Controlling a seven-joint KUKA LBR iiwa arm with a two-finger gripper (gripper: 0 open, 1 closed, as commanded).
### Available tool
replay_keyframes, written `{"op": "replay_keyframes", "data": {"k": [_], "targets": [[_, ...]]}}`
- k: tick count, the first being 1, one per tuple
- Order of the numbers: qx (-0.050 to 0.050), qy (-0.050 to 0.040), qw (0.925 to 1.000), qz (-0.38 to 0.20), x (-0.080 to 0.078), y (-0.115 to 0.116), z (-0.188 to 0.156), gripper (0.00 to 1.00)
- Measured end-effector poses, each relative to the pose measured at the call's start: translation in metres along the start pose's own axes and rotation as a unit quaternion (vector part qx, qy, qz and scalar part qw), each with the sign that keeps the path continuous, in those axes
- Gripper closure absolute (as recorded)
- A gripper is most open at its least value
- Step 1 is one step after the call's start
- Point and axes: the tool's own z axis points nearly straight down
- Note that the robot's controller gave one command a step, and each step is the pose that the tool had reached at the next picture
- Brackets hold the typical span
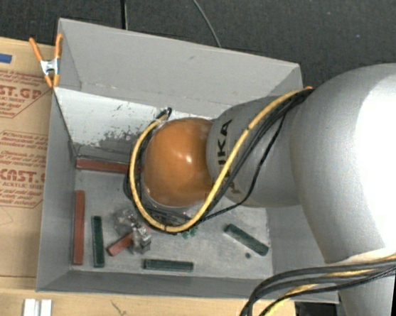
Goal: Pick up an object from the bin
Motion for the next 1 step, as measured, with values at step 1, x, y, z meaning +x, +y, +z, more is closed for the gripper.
{"op": "replay_keyframes", "data": {"k": [1], "targets": [[0.000, 0.0000, 1.0000, 0.000, 0.0000, 0.0000, 0.0000, 1.00]]}}
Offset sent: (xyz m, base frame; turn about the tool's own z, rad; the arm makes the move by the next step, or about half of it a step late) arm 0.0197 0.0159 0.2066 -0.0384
